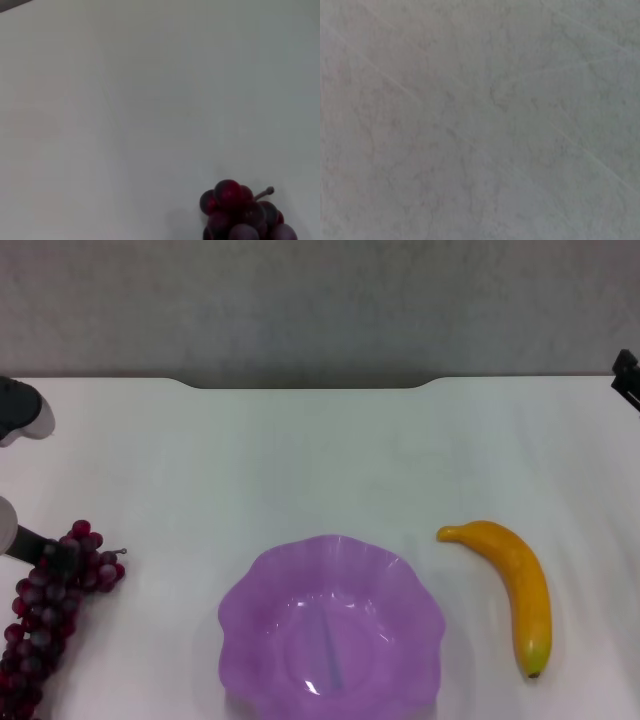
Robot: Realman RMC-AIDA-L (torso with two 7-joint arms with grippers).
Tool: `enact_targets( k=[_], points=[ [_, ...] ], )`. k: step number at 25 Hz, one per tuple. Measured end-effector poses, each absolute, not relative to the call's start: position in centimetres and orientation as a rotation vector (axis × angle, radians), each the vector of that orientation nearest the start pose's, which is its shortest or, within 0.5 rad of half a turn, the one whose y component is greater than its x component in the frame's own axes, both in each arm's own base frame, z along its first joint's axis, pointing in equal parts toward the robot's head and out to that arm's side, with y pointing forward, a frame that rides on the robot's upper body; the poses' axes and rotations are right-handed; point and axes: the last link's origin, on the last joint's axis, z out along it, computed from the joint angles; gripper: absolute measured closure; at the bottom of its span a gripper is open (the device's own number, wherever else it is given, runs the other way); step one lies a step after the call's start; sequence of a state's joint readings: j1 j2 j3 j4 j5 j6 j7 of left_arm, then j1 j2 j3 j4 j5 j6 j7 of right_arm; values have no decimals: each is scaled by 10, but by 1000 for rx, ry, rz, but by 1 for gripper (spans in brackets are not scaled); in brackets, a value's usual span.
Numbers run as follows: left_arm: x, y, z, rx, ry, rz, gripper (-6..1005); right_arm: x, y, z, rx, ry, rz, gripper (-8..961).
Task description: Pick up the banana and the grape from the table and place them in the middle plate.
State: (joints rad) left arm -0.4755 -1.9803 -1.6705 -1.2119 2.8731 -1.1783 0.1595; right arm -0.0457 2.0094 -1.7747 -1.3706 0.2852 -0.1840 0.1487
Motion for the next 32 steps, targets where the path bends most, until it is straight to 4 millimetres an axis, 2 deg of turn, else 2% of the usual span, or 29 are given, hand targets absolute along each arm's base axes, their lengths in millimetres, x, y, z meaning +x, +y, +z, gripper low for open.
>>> enact_targets(
  k=[10,32],
  points=[
    [-278,377,40,-1943,-1163,473,663,260,332,55,-1597,741,639,90],
    [-238,358,73,-1967,-1070,424,687,262,332,55,-1597,743,634,90]
  ],
)
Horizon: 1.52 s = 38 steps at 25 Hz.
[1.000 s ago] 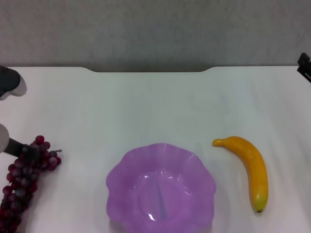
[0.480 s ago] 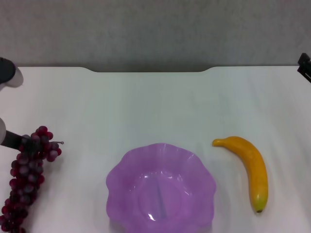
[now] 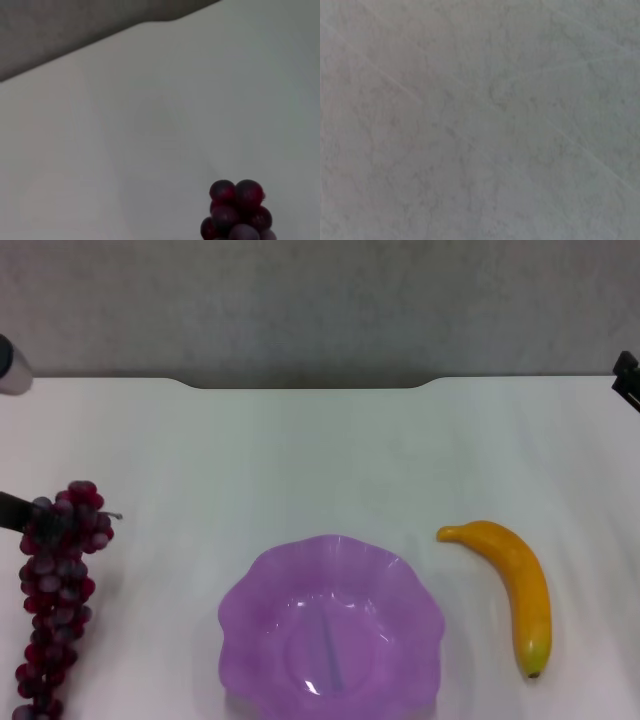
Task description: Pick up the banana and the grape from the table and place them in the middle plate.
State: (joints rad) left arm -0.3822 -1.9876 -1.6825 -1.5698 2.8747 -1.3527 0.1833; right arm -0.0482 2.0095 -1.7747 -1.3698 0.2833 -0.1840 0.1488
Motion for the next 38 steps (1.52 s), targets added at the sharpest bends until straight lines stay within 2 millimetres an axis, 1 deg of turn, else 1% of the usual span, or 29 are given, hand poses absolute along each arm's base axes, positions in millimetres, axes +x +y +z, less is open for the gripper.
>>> enact_targets(
  k=[9,14,22,27,31,35,38],
  points=[
    [-217,350,90,-1982,-1015,414,695,262,332,55,-1600,739,630,88],
    [-201,346,98,-1996,-967,393,698,262,332,54,-1601,738,629,88],
    [-174,339,122,-2000,-887,357,702,263,332,54,-1600,743,627,89],
    [-151,334,134,-2006,-811,320,705,263,332,54,-1600,746,628,89],
    [-133,333,134,-2031,-759,302,704,265,332,53,-1600,751,623,89],
    [-117,335,128,-2073,-716,288,705,265,332,51,-1603,752,622,89],
    [-103,334,121,-2138,-689,267,707,264,332,50,-1609,752,623,89]
  ],
)
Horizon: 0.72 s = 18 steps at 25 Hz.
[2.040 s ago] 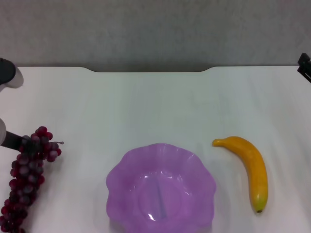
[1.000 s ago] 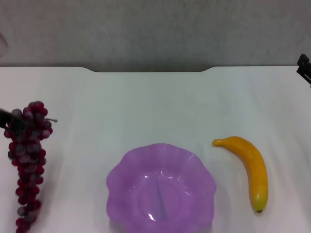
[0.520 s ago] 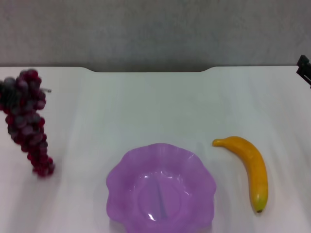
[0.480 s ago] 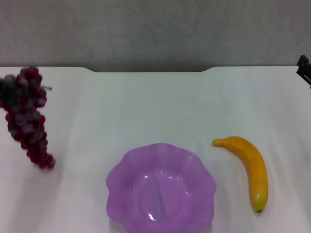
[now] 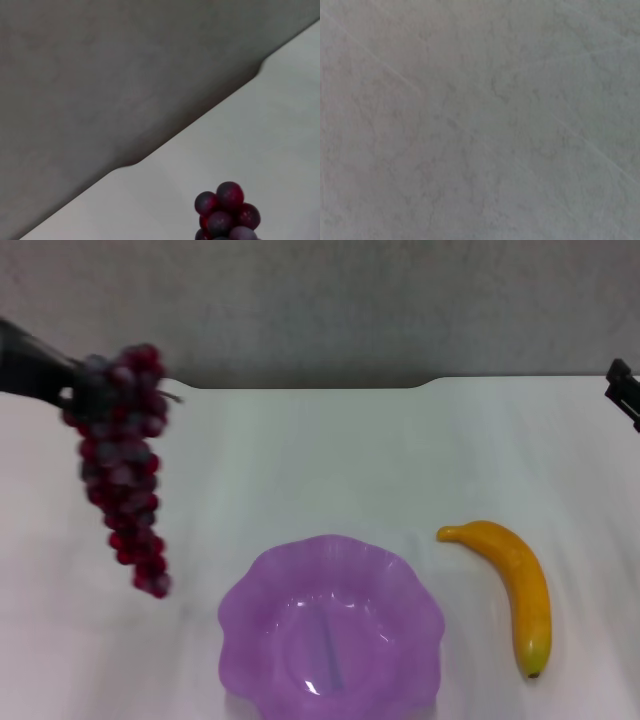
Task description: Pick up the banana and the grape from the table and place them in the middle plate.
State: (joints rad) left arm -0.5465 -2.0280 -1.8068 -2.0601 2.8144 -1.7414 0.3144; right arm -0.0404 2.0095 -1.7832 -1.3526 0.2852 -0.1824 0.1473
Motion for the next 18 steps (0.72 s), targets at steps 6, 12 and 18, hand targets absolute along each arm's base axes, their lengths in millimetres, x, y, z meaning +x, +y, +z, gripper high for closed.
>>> enact_targets(
  k=[6,12,18],
  points=[
    [-80,324,101,-2333,-641,182,708,264,332,49,-1611,752,624,90],
    [-64,312,85,-2469,-614,154,709,263,332,49,-1612,751,624,90],
    [-49,298,73,-2610,-589,112,712,263,332,49,-1611,750,625,90]
  ],
)
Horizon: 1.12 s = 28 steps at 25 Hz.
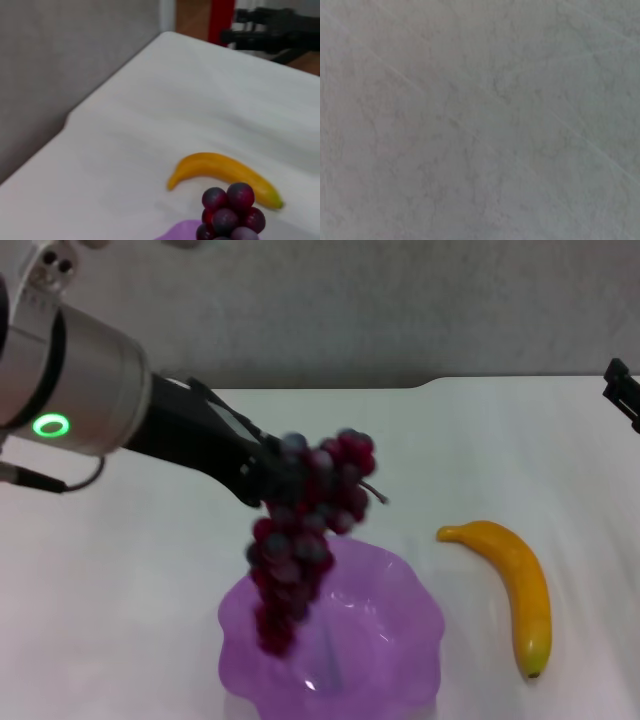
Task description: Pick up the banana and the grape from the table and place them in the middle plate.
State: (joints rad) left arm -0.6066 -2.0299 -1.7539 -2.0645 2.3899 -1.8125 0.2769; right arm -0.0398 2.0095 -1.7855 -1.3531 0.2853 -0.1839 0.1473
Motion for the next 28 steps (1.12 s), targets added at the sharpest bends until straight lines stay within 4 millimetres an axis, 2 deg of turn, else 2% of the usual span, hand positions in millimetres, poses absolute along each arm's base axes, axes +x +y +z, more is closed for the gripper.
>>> enact_targets(
  k=[5,17,28],
  points=[
    [-45,293,65,-2651,-580,122,714,263,332,50,-1609,748,628,90],
    [-50,294,53,-2625,-577,151,715,260,334,50,-1612,740,639,91],
    [-63,302,6,-2695,-634,219,716,258,335,50,-1615,737,641,91]
  ],
)
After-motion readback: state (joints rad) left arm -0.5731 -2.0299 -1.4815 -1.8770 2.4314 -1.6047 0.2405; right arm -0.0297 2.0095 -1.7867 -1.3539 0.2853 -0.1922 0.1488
